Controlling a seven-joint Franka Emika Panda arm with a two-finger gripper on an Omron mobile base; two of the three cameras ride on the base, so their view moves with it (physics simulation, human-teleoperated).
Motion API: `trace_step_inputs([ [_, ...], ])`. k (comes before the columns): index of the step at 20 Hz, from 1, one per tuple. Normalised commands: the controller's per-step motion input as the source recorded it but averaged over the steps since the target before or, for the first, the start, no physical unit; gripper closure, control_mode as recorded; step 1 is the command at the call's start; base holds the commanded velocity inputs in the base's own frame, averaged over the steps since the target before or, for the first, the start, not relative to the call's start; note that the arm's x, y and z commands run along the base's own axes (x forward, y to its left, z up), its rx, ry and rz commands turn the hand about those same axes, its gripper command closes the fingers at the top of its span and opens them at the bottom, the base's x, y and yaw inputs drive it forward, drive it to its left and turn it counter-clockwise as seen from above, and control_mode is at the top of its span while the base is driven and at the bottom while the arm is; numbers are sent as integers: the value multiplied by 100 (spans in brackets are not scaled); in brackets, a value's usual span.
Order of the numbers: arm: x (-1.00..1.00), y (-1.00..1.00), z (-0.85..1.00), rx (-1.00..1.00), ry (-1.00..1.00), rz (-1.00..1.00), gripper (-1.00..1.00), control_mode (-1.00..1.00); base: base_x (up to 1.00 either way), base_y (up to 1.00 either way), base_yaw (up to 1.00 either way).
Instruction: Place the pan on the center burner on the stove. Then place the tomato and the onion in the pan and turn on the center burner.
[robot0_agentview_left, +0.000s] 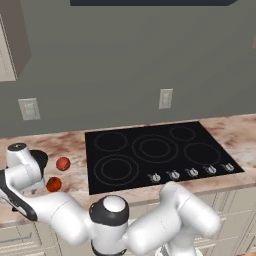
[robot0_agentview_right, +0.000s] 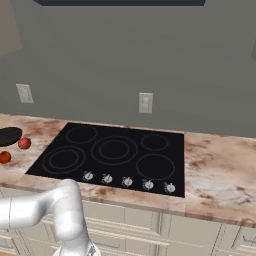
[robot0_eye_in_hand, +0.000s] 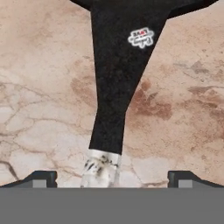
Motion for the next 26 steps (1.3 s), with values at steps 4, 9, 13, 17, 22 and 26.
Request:
trace_step_inputs([
  [4, 9, 12, -25, 0, 0, 0, -100, -100, 0, 0, 0],
  [9, 1, 2, -38, -2, 0, 0, 100, -100, 0, 0, 0],
  [13, 0, 0, -58, -3, -2, 0, 100, -100, 0, 0, 0],
  [17, 0, -7, -70, 0, -5, 0, 100, -100, 0, 0, 0],
  [22, 0, -10, -68, 0, -5, 0, 100, -100, 0, 0, 0],
  [26, 0, -25, -47, 2, -7, 0, 100, -100, 0, 0, 0],
])
